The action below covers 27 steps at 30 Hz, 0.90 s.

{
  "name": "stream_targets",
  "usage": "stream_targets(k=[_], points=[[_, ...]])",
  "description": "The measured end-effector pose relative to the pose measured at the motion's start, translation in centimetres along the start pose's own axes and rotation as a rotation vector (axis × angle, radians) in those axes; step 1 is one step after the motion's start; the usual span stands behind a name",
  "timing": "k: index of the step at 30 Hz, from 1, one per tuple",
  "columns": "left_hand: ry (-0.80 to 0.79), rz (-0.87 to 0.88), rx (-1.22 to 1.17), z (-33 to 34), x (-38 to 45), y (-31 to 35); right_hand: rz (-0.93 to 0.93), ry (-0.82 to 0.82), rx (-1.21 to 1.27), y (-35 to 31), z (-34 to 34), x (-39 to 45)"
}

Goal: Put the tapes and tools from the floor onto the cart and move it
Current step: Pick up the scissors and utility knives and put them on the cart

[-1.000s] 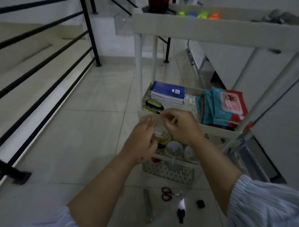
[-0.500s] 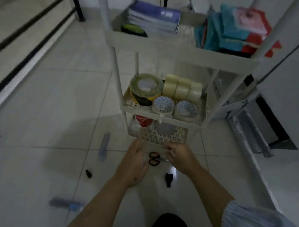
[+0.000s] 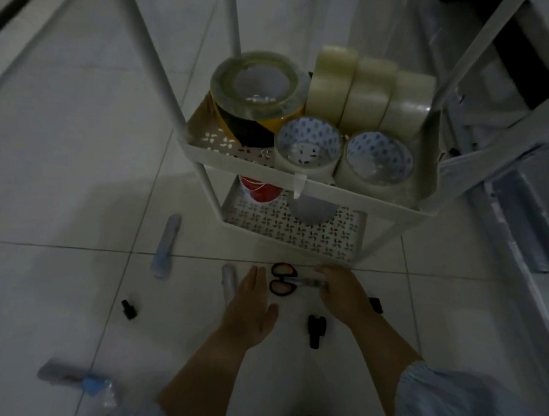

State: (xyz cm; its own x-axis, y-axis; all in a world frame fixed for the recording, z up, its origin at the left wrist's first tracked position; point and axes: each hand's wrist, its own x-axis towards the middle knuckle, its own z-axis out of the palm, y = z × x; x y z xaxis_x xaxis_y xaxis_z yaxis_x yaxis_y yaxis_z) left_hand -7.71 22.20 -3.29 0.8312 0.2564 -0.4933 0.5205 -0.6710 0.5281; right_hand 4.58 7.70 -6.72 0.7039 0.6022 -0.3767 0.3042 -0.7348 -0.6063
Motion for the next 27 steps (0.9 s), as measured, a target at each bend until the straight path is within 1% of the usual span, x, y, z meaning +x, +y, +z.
stream_targets(k=[4, 7, 9, 11, 12, 14, 16, 20, 23, 27], points=[[-0.061, -0.057, -0.086, 1.5, 0.7, -0.8, 0.067, -0.079, -0.144, 1.4, 2.2, 0.5], [-0.108, -0.047, -0.197, 2.1, 1.3, -0.1, 0.096, -0.024, -0.312, 1.5, 2.8, 0.8], [-0.088, -0.04, -0.27, 2.6, 1.8, 0.3, 0.093, 0.018, -0.39, 1.7, 3.2, 1.0], [-0.028, -0.071, -0.344, 3.5, 2.5, 0.2, 0.101, 0.049, -0.418, 1.7, 3.5, 1.0], [-0.005, -0.098, -0.366, 4.0, 2.7, 0.1, 0.096, 0.074, -0.42, 1.7, 3.7, 1.0], [-0.011, -0.122, -0.369, 5.3, 3.0, -0.4, 0.069, 0.117, -0.404, 2.0, 4.1, 1.0], [-0.044, -0.12, -0.346, 5.3, 2.9, -0.4, 0.056, 0.1, -0.423, 2.4, 4.3, 1.1], [-0.019, -0.084, -0.411, 3.9, 2.4, 0.6, 0.018, 0.078, -0.425, 1.8, 3.6, 1.0], [0.016, -0.063, -0.417, 2.7, 1.6, 1.0, -0.008, 0.013, -0.295, 1.7, 3.6, 1.2], [0.041, -0.093, -0.412, 1.1, -0.5, 1.9, -0.075, 0.03, -0.258, 0.5, 3.3, 0.4]])
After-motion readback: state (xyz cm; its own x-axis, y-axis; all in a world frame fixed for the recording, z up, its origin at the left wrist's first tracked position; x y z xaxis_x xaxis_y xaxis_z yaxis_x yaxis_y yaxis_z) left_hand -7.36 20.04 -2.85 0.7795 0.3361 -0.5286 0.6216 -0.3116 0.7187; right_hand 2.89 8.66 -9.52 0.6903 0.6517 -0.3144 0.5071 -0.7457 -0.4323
